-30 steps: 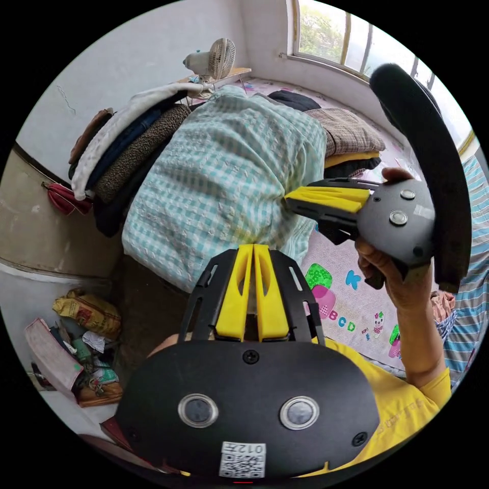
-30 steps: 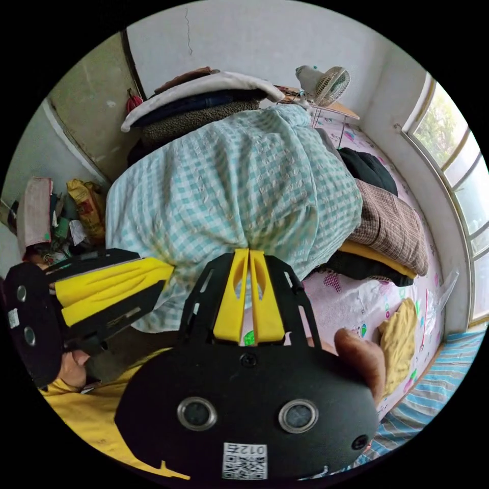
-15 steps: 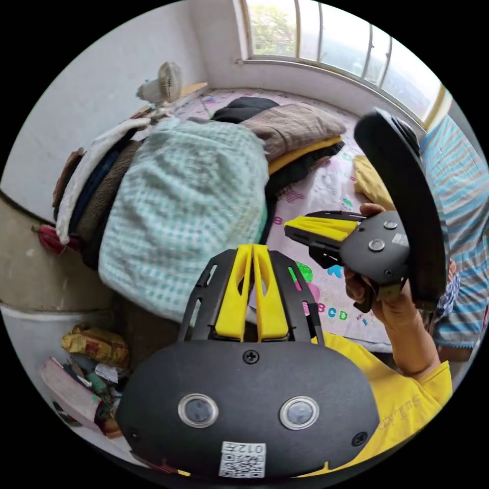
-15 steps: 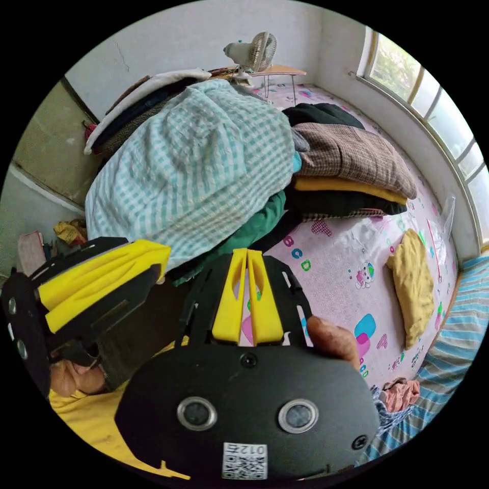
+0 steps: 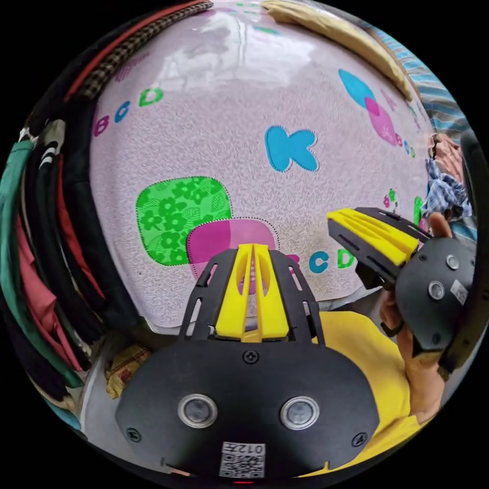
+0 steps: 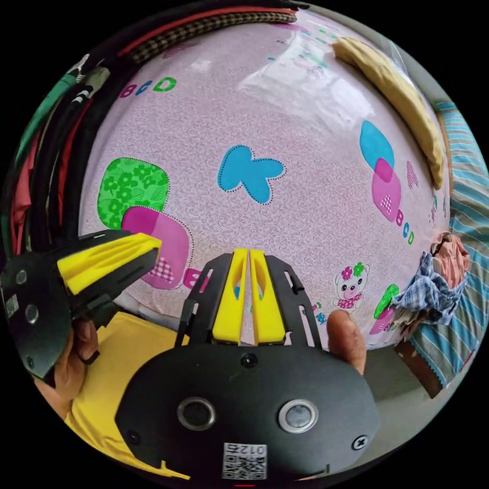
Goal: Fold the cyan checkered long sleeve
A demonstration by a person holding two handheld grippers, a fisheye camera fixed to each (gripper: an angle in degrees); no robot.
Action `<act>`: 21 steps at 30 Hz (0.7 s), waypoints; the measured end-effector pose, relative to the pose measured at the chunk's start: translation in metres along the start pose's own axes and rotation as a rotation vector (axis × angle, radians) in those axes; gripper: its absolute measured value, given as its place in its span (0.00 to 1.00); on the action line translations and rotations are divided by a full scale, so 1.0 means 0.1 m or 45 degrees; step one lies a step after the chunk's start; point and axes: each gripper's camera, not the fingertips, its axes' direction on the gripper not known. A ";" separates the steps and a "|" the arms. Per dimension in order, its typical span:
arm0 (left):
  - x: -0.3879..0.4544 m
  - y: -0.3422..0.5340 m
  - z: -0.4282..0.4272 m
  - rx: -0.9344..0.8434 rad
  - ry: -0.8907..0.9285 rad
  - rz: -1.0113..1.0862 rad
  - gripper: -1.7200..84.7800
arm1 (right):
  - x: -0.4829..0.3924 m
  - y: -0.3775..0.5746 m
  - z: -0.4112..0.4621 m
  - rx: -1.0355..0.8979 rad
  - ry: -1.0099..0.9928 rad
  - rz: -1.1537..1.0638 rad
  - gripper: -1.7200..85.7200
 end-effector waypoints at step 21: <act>-0.27 -0.82 0.63 0.029 -0.082 0.008 0.02 | -0.10 0.68 0.47 0.198 0.216 -0.124 0.02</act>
